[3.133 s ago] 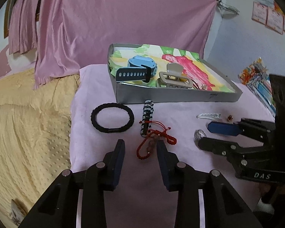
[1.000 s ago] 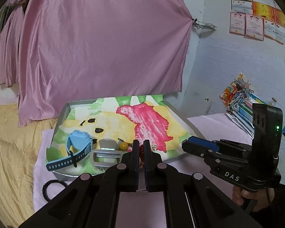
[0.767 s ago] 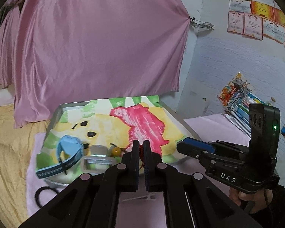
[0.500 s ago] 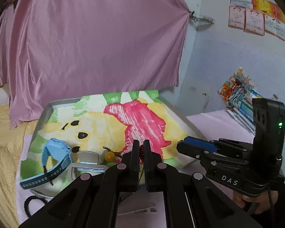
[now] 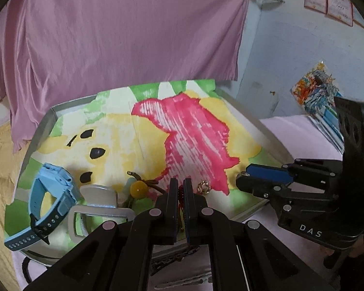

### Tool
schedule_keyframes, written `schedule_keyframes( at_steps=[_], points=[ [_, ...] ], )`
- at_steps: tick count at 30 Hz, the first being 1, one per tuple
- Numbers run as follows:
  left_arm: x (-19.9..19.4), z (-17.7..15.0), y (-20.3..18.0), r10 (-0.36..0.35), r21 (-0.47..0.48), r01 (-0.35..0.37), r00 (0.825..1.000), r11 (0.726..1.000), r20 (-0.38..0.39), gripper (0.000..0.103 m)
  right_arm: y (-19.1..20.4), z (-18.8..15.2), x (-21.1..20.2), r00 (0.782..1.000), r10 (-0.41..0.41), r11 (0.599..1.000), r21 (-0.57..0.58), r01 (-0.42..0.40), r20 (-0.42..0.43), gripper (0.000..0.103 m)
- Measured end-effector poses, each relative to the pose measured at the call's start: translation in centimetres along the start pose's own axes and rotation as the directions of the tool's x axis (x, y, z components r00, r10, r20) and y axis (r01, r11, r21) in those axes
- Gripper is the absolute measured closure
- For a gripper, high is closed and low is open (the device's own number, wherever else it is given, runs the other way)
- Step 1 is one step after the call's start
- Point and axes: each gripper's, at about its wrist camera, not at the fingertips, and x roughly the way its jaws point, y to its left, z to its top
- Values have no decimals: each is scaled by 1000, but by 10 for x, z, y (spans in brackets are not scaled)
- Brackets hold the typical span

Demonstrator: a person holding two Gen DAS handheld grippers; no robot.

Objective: Organize jewelry
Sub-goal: 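Carry the bracelet and ring into the tray with both tools, then open both tools over the tray and withdraw them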

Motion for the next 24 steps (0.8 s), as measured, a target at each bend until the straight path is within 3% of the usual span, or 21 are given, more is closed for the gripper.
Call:
schedule_keyframes(
  at_steps=[9,16,19,22,24],
  points=[
    [-1,-1,-1,20,13,-20,1000,1000,8,93,-4,-2,-3,1000,-3,1000,29,3,14,77],
    [-18,-3,1,3,-6,-3,997,1000,76,61,-8,-7,-25,995,-19,998,56,13,96,64],
    [-30,-4,3,14,-27,-10,992,1000,122,50,-8,-10,-39,987,-20,997,79,7,158,63],
    [-45,-7,7,27,-64,-16,984,998,177,37,-7,-15,-54,975,-38,995,101,16,221,52],
    [-56,-11,10,39,-83,-22,976,996,213,31,-5,-19,-63,965,-44,994,109,16,258,52]
  ],
)
